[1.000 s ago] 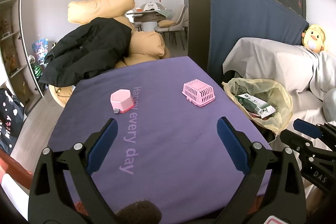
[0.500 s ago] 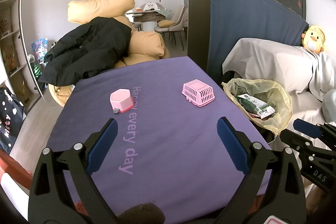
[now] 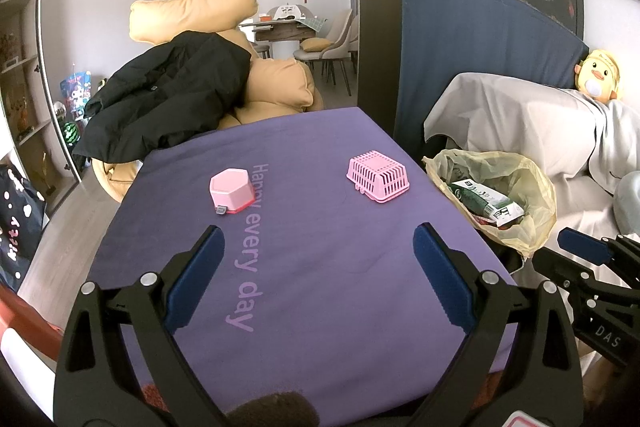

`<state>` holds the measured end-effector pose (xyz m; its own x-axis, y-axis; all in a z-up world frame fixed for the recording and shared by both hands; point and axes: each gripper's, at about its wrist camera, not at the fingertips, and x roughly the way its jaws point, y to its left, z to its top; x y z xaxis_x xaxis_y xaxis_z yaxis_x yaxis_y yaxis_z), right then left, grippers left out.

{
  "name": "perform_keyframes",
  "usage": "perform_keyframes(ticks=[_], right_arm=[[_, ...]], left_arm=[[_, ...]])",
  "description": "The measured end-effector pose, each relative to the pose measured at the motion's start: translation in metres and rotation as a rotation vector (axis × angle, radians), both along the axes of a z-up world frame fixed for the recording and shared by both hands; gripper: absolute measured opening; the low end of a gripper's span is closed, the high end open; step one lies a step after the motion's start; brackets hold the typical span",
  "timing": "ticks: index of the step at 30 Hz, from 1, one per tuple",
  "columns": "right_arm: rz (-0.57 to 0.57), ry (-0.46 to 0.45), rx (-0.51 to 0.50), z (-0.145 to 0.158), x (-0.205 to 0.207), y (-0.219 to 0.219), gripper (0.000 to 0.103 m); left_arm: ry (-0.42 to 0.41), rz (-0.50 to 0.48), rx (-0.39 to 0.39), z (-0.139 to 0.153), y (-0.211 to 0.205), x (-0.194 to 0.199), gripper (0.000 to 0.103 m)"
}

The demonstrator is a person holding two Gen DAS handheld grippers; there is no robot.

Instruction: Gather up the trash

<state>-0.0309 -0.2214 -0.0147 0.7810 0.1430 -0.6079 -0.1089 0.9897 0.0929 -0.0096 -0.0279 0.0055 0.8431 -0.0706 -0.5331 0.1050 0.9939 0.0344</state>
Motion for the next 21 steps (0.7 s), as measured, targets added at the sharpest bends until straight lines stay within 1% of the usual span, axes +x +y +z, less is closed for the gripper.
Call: perform_keyframes(ticks=[12, 21], right_arm=[[0.000, 0.000, 0.000, 0.0000, 0.0003, -0.0004, 0.044], [0.000, 0.001, -0.001, -0.0001, 0.0003, -0.0003, 0.044]], left_arm=[[0.000, -0.001, -0.001, -0.0002, 0.0002, -0.0002, 0.091], [-0.003, -0.022, -0.010, 0.0017, -0.0050, -0.0006, 0.091]])
